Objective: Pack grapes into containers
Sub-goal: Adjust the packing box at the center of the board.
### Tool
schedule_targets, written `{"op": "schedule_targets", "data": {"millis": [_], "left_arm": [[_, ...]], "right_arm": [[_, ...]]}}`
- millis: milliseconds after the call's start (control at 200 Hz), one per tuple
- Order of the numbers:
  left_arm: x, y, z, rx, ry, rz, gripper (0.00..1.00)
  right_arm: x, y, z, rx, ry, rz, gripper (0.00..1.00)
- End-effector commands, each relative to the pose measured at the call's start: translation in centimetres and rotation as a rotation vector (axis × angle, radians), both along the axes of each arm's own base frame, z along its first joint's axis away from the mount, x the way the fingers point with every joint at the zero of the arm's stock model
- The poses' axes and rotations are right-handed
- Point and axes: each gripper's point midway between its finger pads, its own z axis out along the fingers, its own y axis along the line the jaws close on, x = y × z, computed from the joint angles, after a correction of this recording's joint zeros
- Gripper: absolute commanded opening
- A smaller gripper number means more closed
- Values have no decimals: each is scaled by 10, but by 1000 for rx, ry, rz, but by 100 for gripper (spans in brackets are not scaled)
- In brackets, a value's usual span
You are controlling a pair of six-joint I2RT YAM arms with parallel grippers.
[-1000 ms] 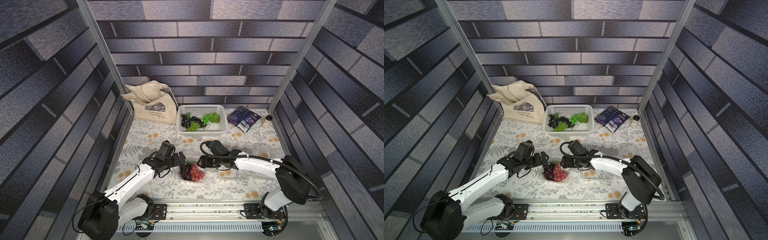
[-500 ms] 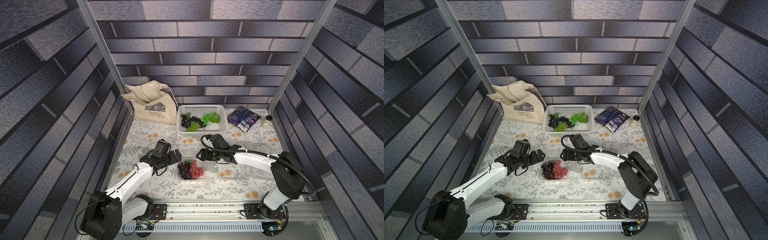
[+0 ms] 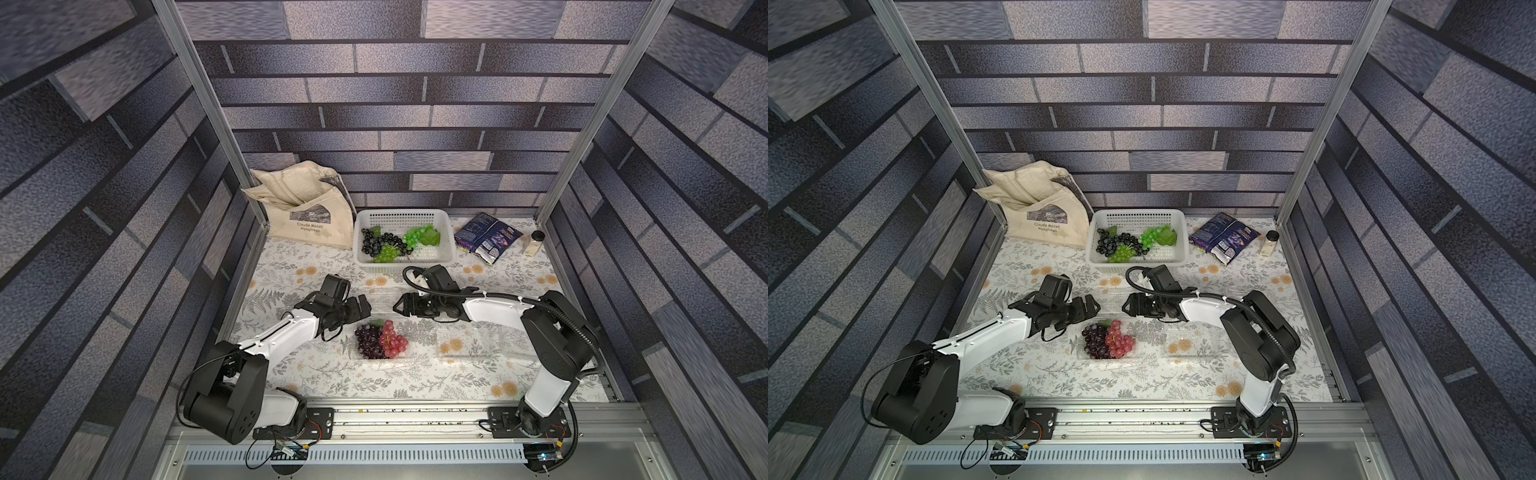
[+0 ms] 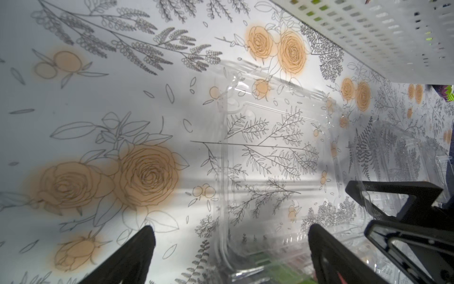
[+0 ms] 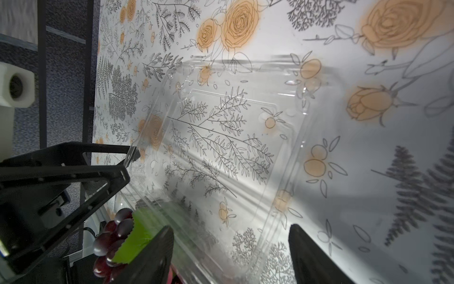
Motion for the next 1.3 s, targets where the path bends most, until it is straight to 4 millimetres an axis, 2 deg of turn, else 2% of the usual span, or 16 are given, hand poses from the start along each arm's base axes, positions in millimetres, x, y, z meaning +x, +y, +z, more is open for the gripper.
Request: {"op": "schedule_targets", "data": {"millis": [0,230,476,661,962,1292], "left_arm": [[16,-8,9,-25,-45,-10,99],[36,-19,9,-51,-57,-23,99],[45,-29,16,-86,-77,-34,98],[44,-31,29,-105,-107,-43,98],[39,-29,50,-114,-148,-42,99],[40,-26,63,-106,-174,-41,99]], "right_arm": [[14,12,15,61,-55,20,76],[22,19,15,103,-68,26,76],[27,23,21,143,-84,25,75],[26,22,33,172,-107,19,75],[20,19,41,195,-115,16,74],[19,17,56,217,-156,17,74]]}}
